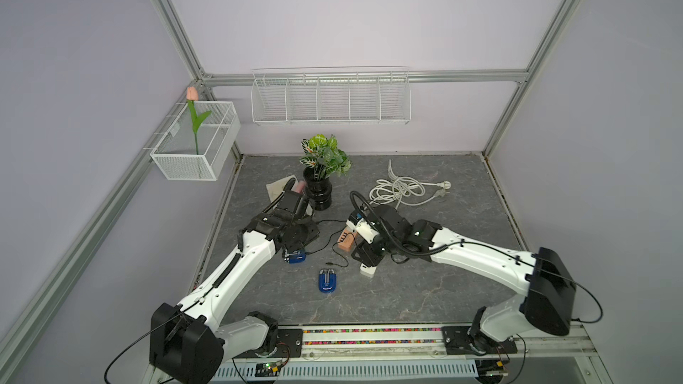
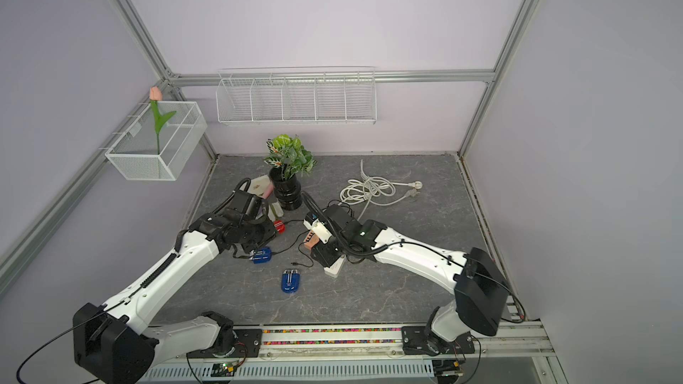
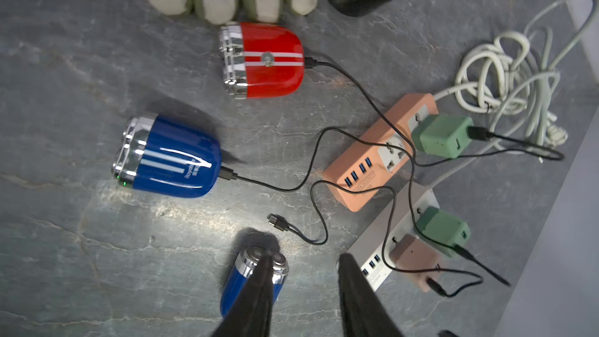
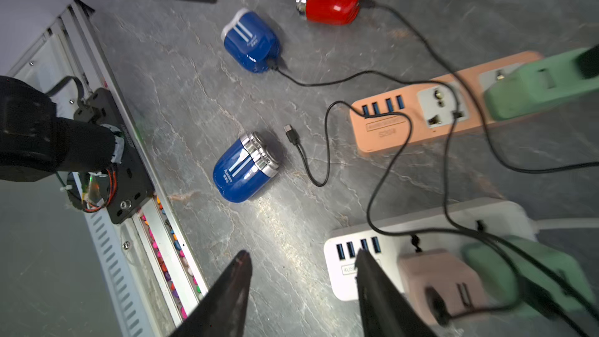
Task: Charge the electric shaver
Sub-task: Insert the plug into the socket, then pick up the charging cable from the center of the board.
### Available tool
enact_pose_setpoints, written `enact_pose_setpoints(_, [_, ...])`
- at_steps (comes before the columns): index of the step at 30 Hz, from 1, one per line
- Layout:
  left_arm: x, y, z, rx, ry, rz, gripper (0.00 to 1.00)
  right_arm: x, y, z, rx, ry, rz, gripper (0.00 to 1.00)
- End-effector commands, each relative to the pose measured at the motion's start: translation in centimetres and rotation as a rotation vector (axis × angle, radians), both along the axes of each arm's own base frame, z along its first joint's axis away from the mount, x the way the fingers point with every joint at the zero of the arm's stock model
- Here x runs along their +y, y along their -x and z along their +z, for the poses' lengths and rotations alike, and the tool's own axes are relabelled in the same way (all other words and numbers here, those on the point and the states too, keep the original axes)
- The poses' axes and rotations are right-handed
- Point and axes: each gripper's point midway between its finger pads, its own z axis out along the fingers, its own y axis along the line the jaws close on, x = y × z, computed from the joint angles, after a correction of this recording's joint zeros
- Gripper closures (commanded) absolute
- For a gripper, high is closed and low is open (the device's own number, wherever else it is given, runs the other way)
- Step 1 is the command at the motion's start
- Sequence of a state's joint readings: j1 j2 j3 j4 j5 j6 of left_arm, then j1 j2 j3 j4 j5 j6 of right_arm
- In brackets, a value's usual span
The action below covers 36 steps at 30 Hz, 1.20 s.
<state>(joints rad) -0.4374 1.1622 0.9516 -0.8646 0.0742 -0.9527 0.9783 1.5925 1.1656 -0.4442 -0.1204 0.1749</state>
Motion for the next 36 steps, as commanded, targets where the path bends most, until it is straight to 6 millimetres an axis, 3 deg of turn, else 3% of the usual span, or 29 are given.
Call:
enact_pose_setpoints(1, [0.7,1.0,0.0,0.008,0.085,0.09,0.66,1.9,0.2,-1.7,0.037,0.027,0.044,0.5])
enact_pose_setpoints(5, [2.1,2.4,-0.7,0.01,0.087,0.124,0.66,3.0,-0.4,-3.5,0.057,0.05,0.031,0.51])
enact_pose_setpoints(9, [2.6,3.7,-2.0,0.056,0.052,0.096,0.64,3.1,-1.5,-5.3,0.041,0.111,0.005,0.46])
enact_pose_setpoints(16, [2.2,4.1,-2.7,0.081,0.063,0.065,0.63,3.7,-2.5,-8.3,0.067,0.175,-0.028,0.48])
enact_pose_setpoints(30, [1.3,4.1,-2.3,0.068,0.107,0.019,0.64,4.5,-3.4,-11.0,0.088,0.203,-0.064,0.68])
enact_pose_setpoints(33, [1.1,4.0,-2.1,0.059,0.115,0.012,0.65,4.8,-3.4,-10.8,0.09,0.189,-0.065,0.78])
enact_pose_setpoints(36, [0.6,3.6,-1.6,0.037,0.134,-0.005,0.65,4.9,-3.8,-9.1,0.083,0.15,-0.087,0.88])
